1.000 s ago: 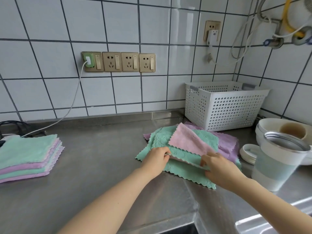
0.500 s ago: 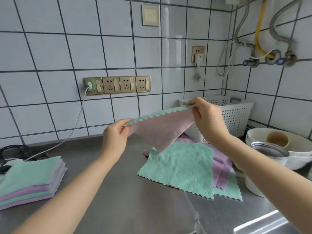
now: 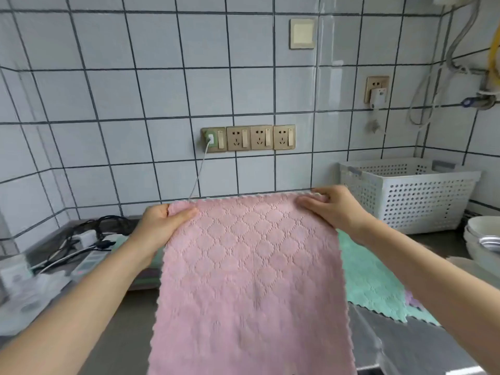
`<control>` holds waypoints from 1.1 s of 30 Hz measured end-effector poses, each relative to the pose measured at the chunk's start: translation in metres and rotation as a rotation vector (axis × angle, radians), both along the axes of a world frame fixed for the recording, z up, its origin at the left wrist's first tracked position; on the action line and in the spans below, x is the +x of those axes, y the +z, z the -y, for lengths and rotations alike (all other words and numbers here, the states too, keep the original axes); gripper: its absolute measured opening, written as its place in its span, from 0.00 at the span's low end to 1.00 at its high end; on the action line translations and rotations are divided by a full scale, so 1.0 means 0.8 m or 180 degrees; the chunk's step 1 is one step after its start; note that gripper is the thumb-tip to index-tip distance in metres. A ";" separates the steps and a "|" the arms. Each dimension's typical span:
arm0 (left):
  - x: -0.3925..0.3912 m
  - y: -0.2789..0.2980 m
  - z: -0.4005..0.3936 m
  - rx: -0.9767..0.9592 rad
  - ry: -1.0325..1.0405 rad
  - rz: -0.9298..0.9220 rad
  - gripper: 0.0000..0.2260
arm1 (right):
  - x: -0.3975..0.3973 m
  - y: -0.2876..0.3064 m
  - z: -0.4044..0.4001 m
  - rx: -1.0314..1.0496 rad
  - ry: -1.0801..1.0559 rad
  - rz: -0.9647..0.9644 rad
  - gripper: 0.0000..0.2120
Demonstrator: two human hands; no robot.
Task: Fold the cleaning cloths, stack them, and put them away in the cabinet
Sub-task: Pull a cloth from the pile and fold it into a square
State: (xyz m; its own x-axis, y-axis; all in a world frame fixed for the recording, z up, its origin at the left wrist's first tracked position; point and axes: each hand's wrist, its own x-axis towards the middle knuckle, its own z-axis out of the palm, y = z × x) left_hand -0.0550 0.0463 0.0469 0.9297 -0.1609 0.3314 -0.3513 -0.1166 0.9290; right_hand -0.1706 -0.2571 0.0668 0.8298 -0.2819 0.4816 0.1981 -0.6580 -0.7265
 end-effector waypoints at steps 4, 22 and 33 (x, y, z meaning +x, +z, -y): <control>0.027 -0.061 -0.038 0.1253 0.0131 -0.0268 0.08 | 0.030 -0.067 -0.005 -0.0481 -0.0027 -0.1276 0.15; 0.028 -0.181 -0.007 0.2047 -0.0313 0.0791 0.30 | 0.073 -0.208 -0.065 -0.2030 0.0400 -0.1281 0.27; -0.027 -0.223 -0.013 0.3738 -0.0699 0.0746 0.43 | 0.044 -0.251 -0.106 -0.2204 0.0593 -0.1324 0.44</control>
State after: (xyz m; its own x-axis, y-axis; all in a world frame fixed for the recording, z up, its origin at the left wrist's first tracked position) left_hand -0.0762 0.0566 -0.1318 0.7820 -0.6223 0.0346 -0.6145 -0.7606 0.2094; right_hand -0.1352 -0.1726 -0.1341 0.9823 0.1253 0.1390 0.1526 -0.9663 -0.2071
